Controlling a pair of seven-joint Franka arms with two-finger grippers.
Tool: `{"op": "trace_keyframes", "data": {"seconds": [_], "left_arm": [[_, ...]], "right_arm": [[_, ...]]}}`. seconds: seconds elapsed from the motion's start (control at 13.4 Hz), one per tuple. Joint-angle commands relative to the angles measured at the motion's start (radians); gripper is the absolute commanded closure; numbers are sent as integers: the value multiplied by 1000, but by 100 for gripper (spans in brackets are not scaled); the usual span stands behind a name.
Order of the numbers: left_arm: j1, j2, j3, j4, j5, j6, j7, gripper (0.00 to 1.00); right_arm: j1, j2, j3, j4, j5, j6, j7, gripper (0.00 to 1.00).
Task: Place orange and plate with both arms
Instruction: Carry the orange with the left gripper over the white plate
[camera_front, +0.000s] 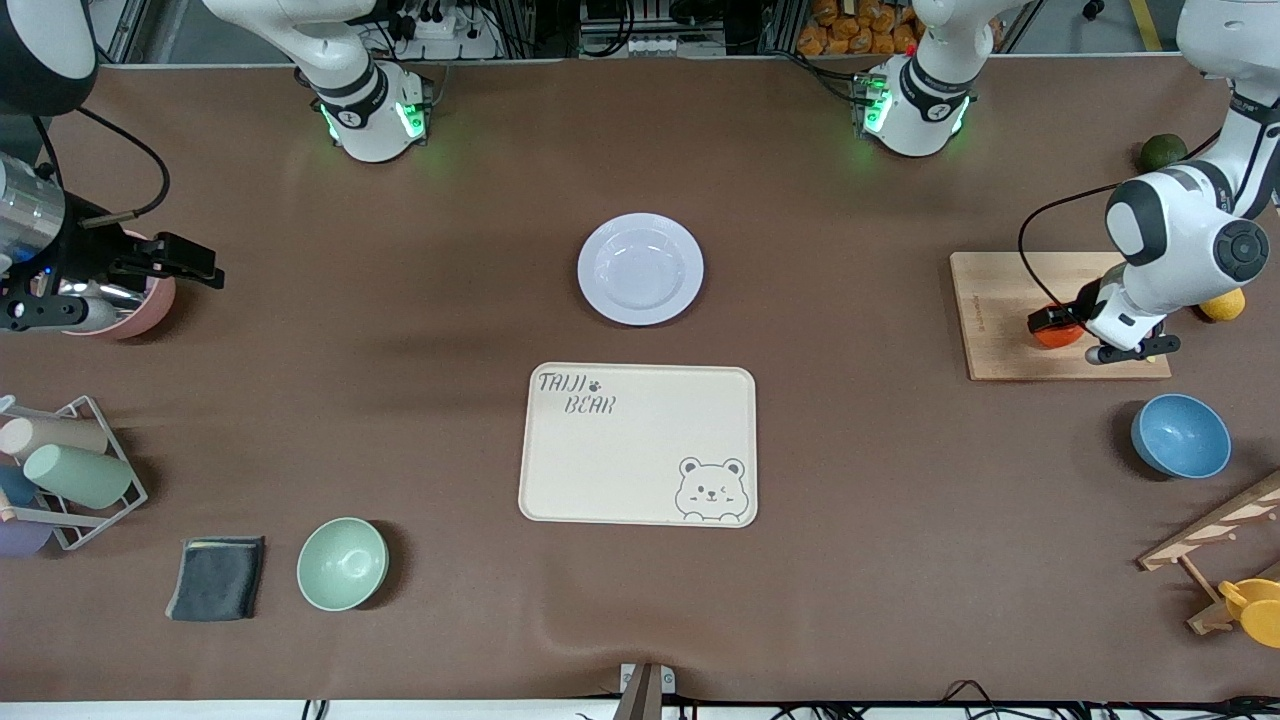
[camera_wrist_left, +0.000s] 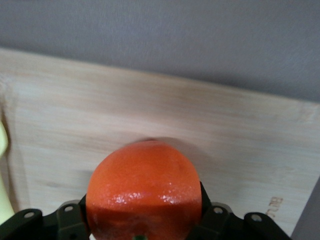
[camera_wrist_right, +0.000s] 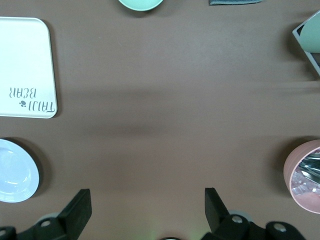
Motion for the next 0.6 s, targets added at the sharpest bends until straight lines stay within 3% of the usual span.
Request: {"op": "trace_keyframes", "data": {"seconds": [0.0,0.3,0.52], "left_arm": [[-13,-17,-41,61,24,-18,7,98],[-77,2,-201,302,25,-352,-121,100],[-193,-1,-258,362,18,-397,-334,100]], "right_arm": [[7,6,-6,-6,56,-18,-7,0],[30,17,-6,-18,98,-34,-9,0],[30,20,-6,-55,148,-35,-9,0]]}}
